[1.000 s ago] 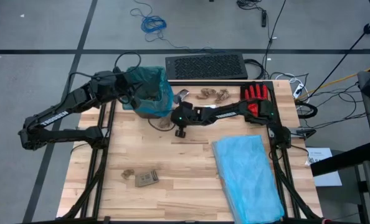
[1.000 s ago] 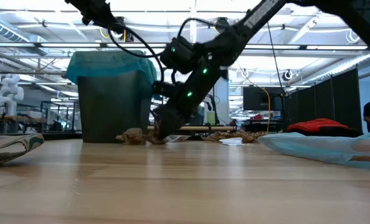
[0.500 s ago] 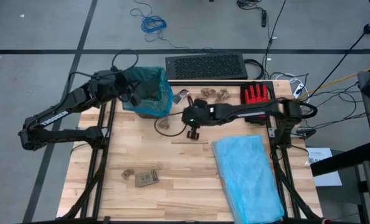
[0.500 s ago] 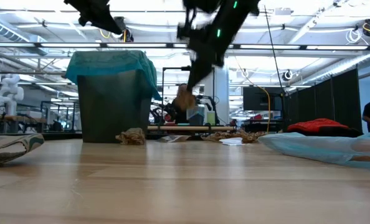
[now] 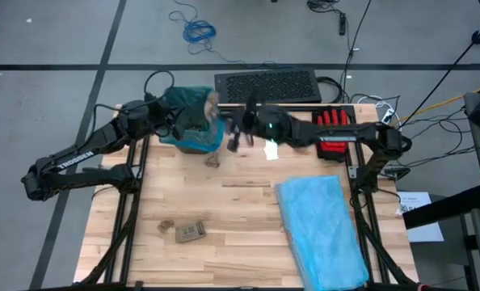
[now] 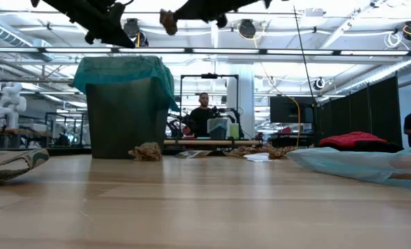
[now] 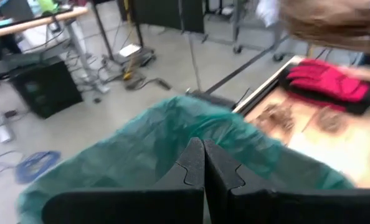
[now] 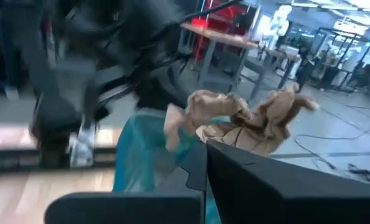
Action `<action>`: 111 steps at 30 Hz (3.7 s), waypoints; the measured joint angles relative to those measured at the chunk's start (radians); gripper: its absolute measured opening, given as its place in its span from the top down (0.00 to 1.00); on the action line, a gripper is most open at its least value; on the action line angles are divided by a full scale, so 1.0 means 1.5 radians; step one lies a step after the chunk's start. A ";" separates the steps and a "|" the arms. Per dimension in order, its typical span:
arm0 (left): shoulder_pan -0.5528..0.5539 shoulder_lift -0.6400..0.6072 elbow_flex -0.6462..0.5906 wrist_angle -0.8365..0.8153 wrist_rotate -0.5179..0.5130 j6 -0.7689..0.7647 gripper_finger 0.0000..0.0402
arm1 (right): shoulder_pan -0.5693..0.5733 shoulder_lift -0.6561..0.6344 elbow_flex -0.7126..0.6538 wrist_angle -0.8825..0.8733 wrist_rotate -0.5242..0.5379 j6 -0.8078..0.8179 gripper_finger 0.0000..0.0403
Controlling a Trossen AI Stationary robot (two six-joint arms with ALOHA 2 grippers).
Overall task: Place trash/remove bag and relplace
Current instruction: Put the brown napkin into the trash bin, then put the black paper into the trash bin
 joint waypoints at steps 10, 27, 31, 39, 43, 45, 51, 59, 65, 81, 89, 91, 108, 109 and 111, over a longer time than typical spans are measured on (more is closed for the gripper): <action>0.000 -0.003 -0.021 0.042 0.004 0.006 1.00 | -0.039 0.173 0.260 -0.197 -0.100 0.037 0.93; 0.000 -0.007 -0.021 0.046 0.003 0.015 1.00 | -0.047 0.184 0.414 -0.655 -0.103 -0.170 0.45; 0.000 -0.009 -0.021 0.047 0.003 0.024 1.00 | -0.077 0.184 0.374 -0.761 -0.162 -0.164 0.49; 0.000 -0.009 -0.021 0.038 0.002 0.024 1.00 | -0.169 0.186 0.143 -0.608 -0.200 -0.254 0.52; 0.000 -0.009 -0.021 0.027 0.002 0.024 1.00 | -0.216 0.186 0.057 -0.457 -0.165 -0.341 0.52; 0.000 -0.008 -0.021 0.027 0.002 0.024 1.00 | -0.234 0.186 0.024 -0.399 -0.153 -0.376 0.52; 0.000 -0.008 -0.021 0.028 0.002 0.023 1.00 | -0.251 0.194 -0.014 -0.304 -0.153 -0.419 0.52; 0.000 -0.008 -0.021 0.030 0.002 0.024 1.00 | -0.253 0.241 -0.014 -0.280 -0.152 -0.433 0.52; 0.000 -0.008 -0.021 0.030 0.002 0.023 1.00 | -0.270 0.277 -0.014 -0.255 -0.149 -0.439 0.52; 0.000 -0.008 -0.021 0.030 -0.002 0.024 1.00 | -0.290 0.302 0.000 -0.199 -0.153 -0.533 0.80; 0.000 -0.008 -0.021 0.028 -0.003 0.024 1.00 | -0.286 0.314 0.009 -0.192 -0.156 -0.562 0.89; 0.000 -0.008 -0.021 0.028 -0.003 0.024 1.00 | -0.286 0.314 0.009 -0.193 -0.154 -0.567 0.90; 0.000 -0.008 -0.021 0.011 -0.003 0.024 1.00 | -0.281 0.313 0.009 -0.192 -0.126 -0.585 0.75; 0.000 -0.008 -0.021 0.012 -0.003 0.024 1.00 | -0.280 0.313 0.009 -0.191 -0.119 -0.589 0.73; 0.000 -0.008 -0.021 0.012 -0.003 0.023 1.00 | -0.277 0.313 0.009 -0.188 -0.112 -0.597 0.71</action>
